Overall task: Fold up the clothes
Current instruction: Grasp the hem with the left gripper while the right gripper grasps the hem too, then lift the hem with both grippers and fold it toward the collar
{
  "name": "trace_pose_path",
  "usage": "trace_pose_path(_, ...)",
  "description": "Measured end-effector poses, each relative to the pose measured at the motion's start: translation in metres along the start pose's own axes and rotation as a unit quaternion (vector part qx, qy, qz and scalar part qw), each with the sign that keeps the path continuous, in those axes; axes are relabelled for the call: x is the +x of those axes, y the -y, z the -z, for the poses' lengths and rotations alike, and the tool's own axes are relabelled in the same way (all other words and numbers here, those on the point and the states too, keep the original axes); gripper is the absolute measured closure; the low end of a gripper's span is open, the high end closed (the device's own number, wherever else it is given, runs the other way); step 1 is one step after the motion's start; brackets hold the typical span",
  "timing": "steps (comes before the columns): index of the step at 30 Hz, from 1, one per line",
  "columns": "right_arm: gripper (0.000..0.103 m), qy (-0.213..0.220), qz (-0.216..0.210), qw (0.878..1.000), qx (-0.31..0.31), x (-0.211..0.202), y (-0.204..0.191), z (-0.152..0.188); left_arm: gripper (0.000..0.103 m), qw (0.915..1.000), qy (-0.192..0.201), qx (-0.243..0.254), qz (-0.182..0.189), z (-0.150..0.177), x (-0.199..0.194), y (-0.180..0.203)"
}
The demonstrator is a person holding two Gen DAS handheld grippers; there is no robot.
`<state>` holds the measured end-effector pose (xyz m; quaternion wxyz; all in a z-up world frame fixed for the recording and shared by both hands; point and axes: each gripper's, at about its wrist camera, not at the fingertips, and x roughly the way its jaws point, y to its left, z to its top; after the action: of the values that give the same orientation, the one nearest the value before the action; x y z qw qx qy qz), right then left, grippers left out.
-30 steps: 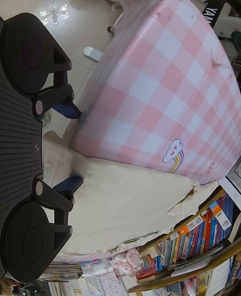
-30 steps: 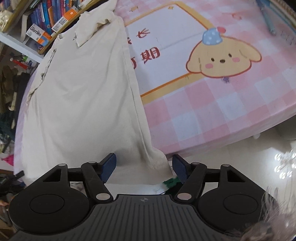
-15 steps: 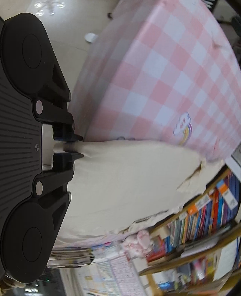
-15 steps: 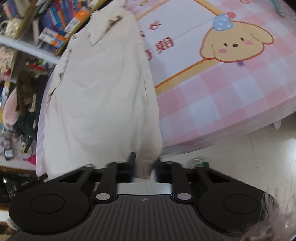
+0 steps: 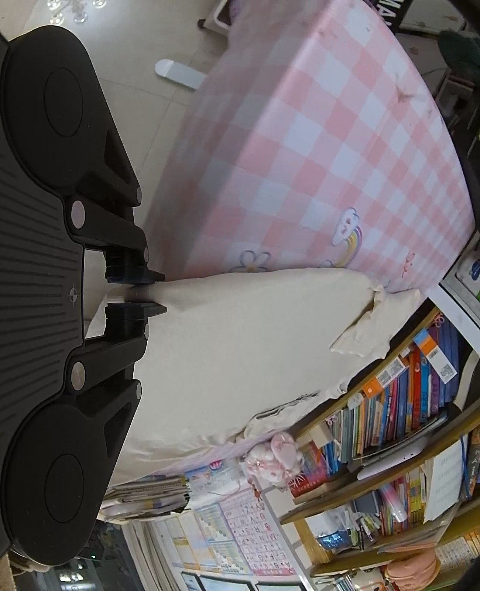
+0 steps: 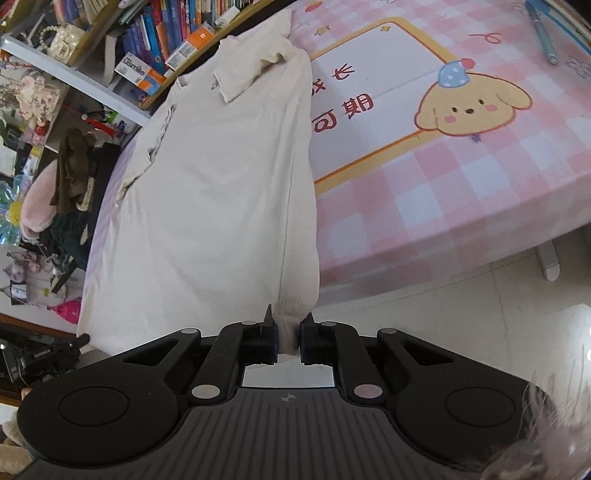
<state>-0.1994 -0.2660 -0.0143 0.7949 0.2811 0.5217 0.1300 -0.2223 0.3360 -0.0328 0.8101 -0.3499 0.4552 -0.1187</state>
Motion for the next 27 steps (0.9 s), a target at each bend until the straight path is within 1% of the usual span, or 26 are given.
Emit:
trace_pose_path(7, 0.094, -0.002, 0.011, 1.0, 0.021, -0.013, 0.014, 0.036, 0.096, 0.9993, -0.023, -0.029, -0.001, 0.037, -0.008, -0.019)
trace_pose_path(12, 0.094, -0.012, 0.013, 0.999, 0.034, -0.028, 0.02, 0.062, 0.096, 0.9985, -0.03, -0.042, 0.015, 0.061, -0.029, -0.025)
trace_pose_path(14, 0.094, -0.014, 0.01, 0.999, 0.037, -0.037, 0.02, 0.072, 0.096, 0.9978, -0.036, -0.054, 0.015, 0.071, -0.033, -0.032)
trace_pose_path(17, 0.094, -0.034, 0.01, 0.998, 0.043, -0.041, 0.025, 0.086, 0.096, 0.9964, -0.042, -0.074, 0.01, 0.08, -0.034, -0.041)
trace_pose_path(18, 0.094, -0.039, 0.009, 0.998, 0.046, -0.04, 0.026, 0.089, 0.096, 0.9964, -0.035, -0.076, 0.017, 0.078, -0.035, -0.039)
trace_pose_path(19, 0.094, -0.042, 0.006, 0.998, 0.051, -0.041, 0.026, 0.09, 0.096, 0.9965, -0.02, -0.074, 0.033, 0.073, -0.039, -0.034)
trace_pose_path(20, 0.094, -0.041, 0.0, 0.998, 0.054, -0.042, 0.026, 0.091, 0.096, 0.9962, -0.006, -0.071, 0.049, 0.068, -0.042, -0.029)
trace_pose_path(21, 0.094, -0.03, -0.017, 0.998, 0.056, -0.046, 0.022, 0.088, 0.096, 0.9955, 0.009, -0.069, 0.065, 0.063, -0.045, -0.024)
trace_pose_path(22, 0.094, -0.012, -0.04, 0.998, 0.057, -0.052, 0.017, 0.083, 0.096, 0.9938, 0.029, -0.067, 0.084, 0.055, -0.049, -0.019)
trace_pose_path(24, 0.094, 0.035, -0.088, 0.994, 0.056, -0.067, 0.008, 0.072, 0.096, 0.9864, 0.079, -0.065, 0.128, 0.036, -0.055, -0.008)
trace_pose_path(25, 0.094, 0.066, -0.113, 0.99, 0.056, -0.074, 0.004, 0.064, 0.096, 0.9818, 0.102, -0.069, 0.145, 0.027, -0.055, -0.005)
trace_pose_path(27, 0.094, 0.124, -0.158, 0.978, 0.059, -0.085, -0.002, 0.048, 0.096, 0.9708, 0.145, -0.079, 0.174, 0.007, -0.055, 0.0)
